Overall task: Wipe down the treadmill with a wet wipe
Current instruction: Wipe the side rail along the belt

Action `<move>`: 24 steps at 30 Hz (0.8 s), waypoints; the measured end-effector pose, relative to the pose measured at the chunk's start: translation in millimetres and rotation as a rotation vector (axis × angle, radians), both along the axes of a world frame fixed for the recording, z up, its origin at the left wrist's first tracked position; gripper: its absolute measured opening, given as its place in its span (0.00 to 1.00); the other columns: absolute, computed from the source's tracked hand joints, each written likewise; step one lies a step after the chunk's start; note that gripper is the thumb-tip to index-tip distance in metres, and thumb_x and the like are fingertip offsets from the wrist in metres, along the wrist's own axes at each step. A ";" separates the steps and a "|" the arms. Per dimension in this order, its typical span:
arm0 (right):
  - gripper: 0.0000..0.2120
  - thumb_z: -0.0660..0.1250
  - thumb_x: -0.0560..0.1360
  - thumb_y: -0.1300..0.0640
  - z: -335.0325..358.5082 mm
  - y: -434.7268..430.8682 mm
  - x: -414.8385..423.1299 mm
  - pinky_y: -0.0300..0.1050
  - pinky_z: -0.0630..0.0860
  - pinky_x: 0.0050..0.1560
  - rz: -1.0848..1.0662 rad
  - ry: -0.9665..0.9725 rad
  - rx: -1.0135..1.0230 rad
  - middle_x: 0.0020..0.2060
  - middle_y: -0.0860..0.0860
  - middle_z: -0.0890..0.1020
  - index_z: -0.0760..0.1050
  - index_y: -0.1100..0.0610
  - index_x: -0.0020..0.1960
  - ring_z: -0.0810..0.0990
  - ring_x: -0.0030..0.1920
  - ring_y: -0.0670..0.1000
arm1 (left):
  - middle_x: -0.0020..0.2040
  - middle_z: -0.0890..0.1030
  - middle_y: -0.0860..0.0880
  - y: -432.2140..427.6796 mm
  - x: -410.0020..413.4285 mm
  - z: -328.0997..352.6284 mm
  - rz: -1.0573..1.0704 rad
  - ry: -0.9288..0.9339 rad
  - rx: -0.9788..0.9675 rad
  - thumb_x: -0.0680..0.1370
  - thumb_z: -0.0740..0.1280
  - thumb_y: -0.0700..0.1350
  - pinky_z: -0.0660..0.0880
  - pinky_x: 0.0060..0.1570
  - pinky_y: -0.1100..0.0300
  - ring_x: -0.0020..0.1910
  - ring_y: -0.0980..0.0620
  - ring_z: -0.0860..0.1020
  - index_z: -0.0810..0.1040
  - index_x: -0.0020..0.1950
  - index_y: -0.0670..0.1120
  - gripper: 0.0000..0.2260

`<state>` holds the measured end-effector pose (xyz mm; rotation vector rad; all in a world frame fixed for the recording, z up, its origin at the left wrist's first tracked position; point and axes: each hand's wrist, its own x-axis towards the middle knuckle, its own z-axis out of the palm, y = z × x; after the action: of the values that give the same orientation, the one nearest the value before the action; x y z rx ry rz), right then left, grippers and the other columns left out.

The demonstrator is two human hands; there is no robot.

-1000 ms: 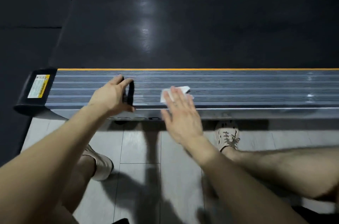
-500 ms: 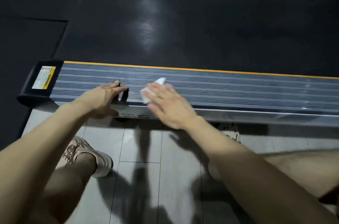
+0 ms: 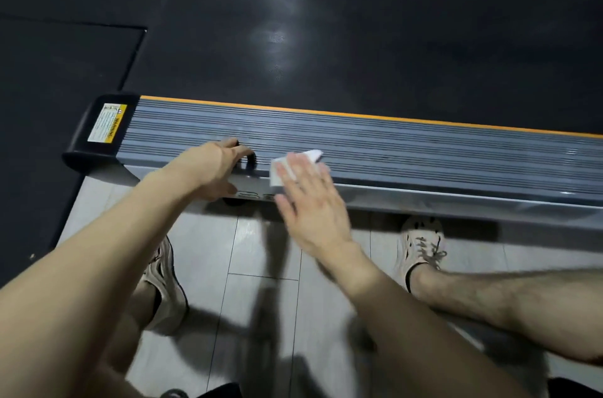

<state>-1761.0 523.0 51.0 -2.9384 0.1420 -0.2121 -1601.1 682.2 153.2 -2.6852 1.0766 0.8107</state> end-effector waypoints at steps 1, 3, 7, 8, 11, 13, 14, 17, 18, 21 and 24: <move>0.29 0.52 0.88 0.45 -1.9 -27.5 -16.6 0.60 0.51 0.84 -0.101 -0.005 -0.052 0.86 0.52 0.57 0.56 0.52 0.87 0.51 0.86 0.53 | 0.86 0.59 0.45 2.8 -3.9 -2.0 0.005 -0.002 -0.017 0.78 0.78 0.49 0.71 0.75 0.46 0.81 0.41 0.66 0.60 0.86 0.53 0.41; 0.30 0.50 0.88 0.45 -1.1 -73.7 -45.2 0.62 0.52 0.84 -0.376 0.016 -0.043 0.86 0.53 0.54 0.51 0.53 0.87 0.49 0.86 0.53 | 0.87 0.53 0.46 13.6 -5.8 -6.6 -0.001 0.002 -0.043 0.79 0.77 0.49 0.66 0.78 0.46 0.84 0.41 0.60 0.56 0.87 0.54 0.42; 0.33 0.52 0.87 0.41 -0.8 -21.9 -7.7 0.64 0.54 0.83 -0.492 -0.021 0.047 0.86 0.57 0.56 0.55 0.58 0.86 0.51 0.86 0.58 | 0.87 0.54 0.44 45.4 11.1 -14.2 0.055 -0.047 -0.064 0.79 0.76 0.52 0.65 0.79 0.43 0.83 0.39 0.61 0.55 0.87 0.54 0.43; 0.33 0.53 0.87 0.41 -1.4 11.9 13.1 0.63 0.53 0.83 -0.322 -0.034 0.066 0.85 0.57 0.57 0.56 0.58 0.86 0.52 0.86 0.58 | 0.87 0.54 0.43 53.6 16.8 -17.4 0.092 -0.075 -0.052 0.79 0.76 0.53 0.65 0.79 0.41 0.84 0.38 0.60 0.54 0.87 0.55 0.43; 0.35 0.44 0.87 0.36 9.6 90.4 63.9 0.58 0.45 0.85 0.053 0.110 0.066 0.87 0.54 0.47 0.47 0.53 0.88 0.40 0.86 0.54 | 0.87 0.53 0.41 70.8 28.0 -27.1 0.201 -0.132 -0.027 0.81 0.72 0.57 0.66 0.78 0.37 0.84 0.36 0.58 0.51 0.88 0.55 0.42; 0.34 0.42 0.87 0.36 12.1 84.3 73.7 0.58 0.44 0.85 0.078 0.157 0.034 0.87 0.52 0.46 0.46 0.50 0.88 0.39 0.86 0.52 | 0.86 0.54 0.39 68.9 28.9 -34.5 0.212 -0.151 -0.027 0.83 0.69 0.57 0.66 0.77 0.36 0.84 0.35 0.57 0.51 0.87 0.54 0.38; 0.33 0.44 0.87 0.36 7.6 69.0 67.8 0.58 0.45 0.85 0.076 0.146 0.023 0.87 0.52 0.49 0.49 0.50 0.88 0.42 0.86 0.52 | 0.86 0.56 0.38 66.3 27.7 -38.6 0.220 -0.169 -0.045 0.84 0.67 0.56 0.67 0.76 0.36 0.83 0.34 0.58 0.53 0.87 0.55 0.35; 0.33 0.49 0.86 0.37 -2.1 -10.2 24.7 0.59 0.49 0.85 -0.096 0.067 -0.039 0.86 0.53 0.58 0.55 0.51 0.87 0.51 0.86 0.53 | 0.78 0.70 0.41 61.1 26.2 -45.2 0.254 -0.265 -0.125 0.84 0.68 0.49 0.78 0.64 0.37 0.74 0.36 0.70 0.63 0.80 0.57 0.26; 0.34 0.48 0.86 0.36 -2.8 -43.6 10.2 0.60 0.48 0.85 -0.240 0.075 -0.058 0.86 0.54 0.58 0.55 0.52 0.87 0.52 0.86 0.54 | 0.73 0.75 0.43 60.8 26.3 -43.7 0.262 -0.285 -0.151 0.83 0.70 0.48 0.81 0.58 0.39 0.70 0.38 0.74 0.66 0.76 0.58 0.24; 0.39 0.40 0.83 0.34 10.0 -91.1 8.6 0.61 0.43 0.85 -0.686 0.208 0.087 0.86 0.58 0.51 0.50 0.54 0.87 0.48 0.86 0.58 | 0.63 0.81 0.46 59.3 35.1 -27.4 0.286 -0.263 -0.188 0.78 0.75 0.56 0.81 0.52 0.43 0.59 0.38 0.80 0.75 0.71 0.59 0.23; 0.39 0.45 0.83 0.35 14.2 -22.4 54.5 0.60 0.48 0.85 -0.554 0.126 0.103 0.85 0.60 0.55 0.55 0.58 0.86 0.51 0.86 0.60 | 0.66 0.77 0.43 54.8 49.6 -12.5 0.320 -0.178 -0.128 0.73 0.80 0.59 0.78 0.61 0.39 0.65 0.36 0.76 0.67 0.81 0.56 0.40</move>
<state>-1706.5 500.5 65.2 -2.7385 0.9537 -0.0897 -1551.5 737.0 140.6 -3.0170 0.6918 0.5456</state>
